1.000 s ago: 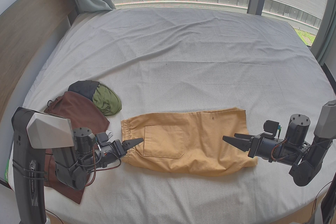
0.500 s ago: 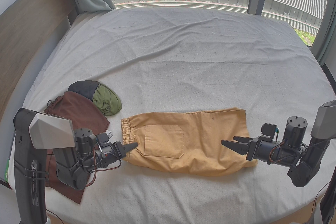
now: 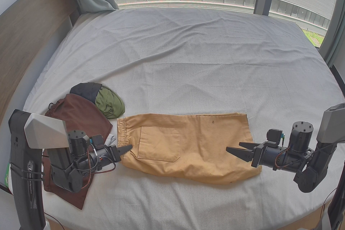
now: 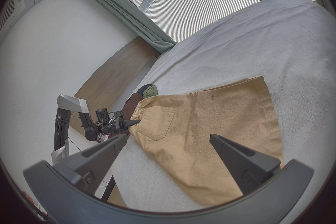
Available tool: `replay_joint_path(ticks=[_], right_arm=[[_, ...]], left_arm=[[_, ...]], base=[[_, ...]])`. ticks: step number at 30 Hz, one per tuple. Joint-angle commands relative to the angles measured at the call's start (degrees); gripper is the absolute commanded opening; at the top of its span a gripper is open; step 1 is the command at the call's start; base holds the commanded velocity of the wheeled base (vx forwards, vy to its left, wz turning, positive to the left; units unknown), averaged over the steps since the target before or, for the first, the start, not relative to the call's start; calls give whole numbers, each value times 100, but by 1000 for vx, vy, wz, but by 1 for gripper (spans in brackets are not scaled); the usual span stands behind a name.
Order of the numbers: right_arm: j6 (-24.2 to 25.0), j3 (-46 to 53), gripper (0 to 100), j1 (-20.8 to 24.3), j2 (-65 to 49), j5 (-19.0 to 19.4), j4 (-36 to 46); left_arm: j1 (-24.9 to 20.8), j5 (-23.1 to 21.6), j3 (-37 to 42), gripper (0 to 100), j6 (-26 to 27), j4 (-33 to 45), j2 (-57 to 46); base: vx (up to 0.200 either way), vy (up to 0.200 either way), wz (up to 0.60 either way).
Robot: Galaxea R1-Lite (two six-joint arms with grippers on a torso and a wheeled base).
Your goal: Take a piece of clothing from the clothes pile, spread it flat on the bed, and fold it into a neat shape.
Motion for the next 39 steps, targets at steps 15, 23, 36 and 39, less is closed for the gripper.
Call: replay_joint_path(ticks=[15,23,36,39], right_arm=[[-23,113,100,107,28,-6,-9],[-23,113,100,107,28,-6,-9],[-23,113,100,116,37,-6,-9],[-23,113,100,134,28,-6,-9]], left_arm=[[558,-645,276,0,312,-8,-456],[804,-961,408,0,294,1,-773],[1191,-1357,478,0,277,1,-1071],[1253,-1427,487,0,285,1,-1133]], base=[[0,0,0],[0,0,0],[0,0,0],[0,0,0]])
